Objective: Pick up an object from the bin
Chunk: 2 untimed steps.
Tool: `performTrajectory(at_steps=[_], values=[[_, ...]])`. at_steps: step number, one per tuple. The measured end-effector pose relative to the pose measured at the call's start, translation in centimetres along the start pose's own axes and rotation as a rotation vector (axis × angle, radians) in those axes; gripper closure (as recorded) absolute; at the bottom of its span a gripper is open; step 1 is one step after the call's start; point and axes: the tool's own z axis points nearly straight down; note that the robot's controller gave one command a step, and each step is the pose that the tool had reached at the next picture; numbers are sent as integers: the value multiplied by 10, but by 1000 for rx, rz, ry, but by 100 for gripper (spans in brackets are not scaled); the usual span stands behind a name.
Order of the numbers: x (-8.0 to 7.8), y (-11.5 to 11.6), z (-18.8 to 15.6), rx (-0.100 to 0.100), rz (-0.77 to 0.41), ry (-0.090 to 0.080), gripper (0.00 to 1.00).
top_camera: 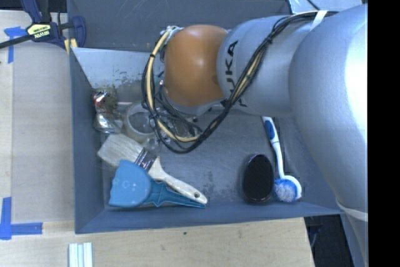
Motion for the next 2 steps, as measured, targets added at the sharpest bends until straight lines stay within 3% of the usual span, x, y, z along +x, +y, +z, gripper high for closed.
performTrajectory(at_steps=[1,2], values=[[2,1,-17,1,-8,12,100],[-21,-17,-90,2,-174,2,100]])
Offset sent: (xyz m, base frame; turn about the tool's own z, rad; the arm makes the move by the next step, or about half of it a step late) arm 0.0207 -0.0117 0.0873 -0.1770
